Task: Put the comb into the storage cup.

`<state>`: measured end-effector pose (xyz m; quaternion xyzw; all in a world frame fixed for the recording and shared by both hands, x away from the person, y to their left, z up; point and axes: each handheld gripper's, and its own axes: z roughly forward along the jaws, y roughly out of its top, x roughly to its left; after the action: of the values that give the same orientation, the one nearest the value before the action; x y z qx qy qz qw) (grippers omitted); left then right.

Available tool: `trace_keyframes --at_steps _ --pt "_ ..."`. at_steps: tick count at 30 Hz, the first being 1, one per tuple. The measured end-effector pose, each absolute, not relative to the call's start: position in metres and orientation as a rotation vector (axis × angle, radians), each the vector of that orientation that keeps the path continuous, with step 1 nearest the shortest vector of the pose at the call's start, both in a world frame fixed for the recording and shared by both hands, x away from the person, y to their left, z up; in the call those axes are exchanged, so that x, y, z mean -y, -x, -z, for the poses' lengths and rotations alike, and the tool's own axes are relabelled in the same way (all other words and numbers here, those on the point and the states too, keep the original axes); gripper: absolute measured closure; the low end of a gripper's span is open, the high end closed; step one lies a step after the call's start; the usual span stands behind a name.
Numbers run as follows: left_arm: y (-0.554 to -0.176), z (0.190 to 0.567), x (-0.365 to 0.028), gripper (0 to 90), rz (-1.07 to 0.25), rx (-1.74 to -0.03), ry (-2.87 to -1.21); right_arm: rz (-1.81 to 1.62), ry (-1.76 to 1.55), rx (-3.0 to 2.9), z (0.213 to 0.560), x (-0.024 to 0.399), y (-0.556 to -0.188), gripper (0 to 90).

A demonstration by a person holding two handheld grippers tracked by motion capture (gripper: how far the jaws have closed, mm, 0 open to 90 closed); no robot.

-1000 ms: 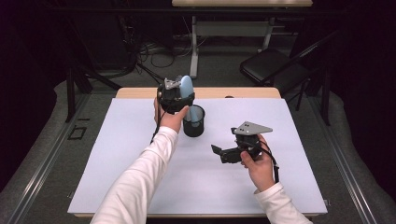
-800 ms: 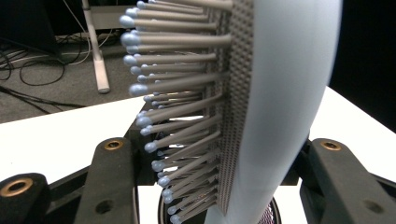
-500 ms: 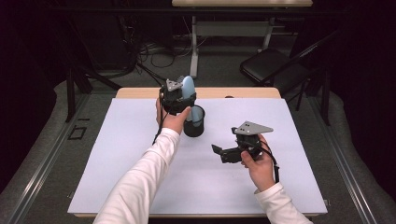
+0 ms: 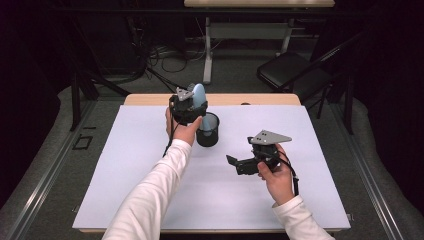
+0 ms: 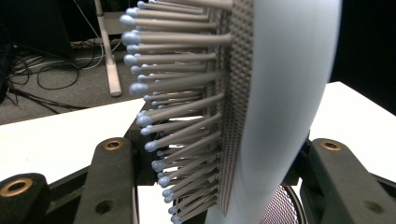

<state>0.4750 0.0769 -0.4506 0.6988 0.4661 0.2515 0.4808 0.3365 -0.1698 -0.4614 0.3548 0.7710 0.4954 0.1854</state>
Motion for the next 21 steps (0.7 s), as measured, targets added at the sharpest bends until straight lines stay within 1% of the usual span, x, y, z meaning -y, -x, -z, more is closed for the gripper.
trace_keyframes --at_steps 9,21 --pt "-0.475 0.455 -0.073 47.9 -0.637 -1.128 -1.725 -1.397 -0.997 -2.171 0.461 0.171 -0.337 2.6" --pt "-0.475 0.463 -0.073 47.7 -0.631 -1.133 -1.734 -1.388 -0.998 -2.175 0.462 0.17 -0.337 3.1"
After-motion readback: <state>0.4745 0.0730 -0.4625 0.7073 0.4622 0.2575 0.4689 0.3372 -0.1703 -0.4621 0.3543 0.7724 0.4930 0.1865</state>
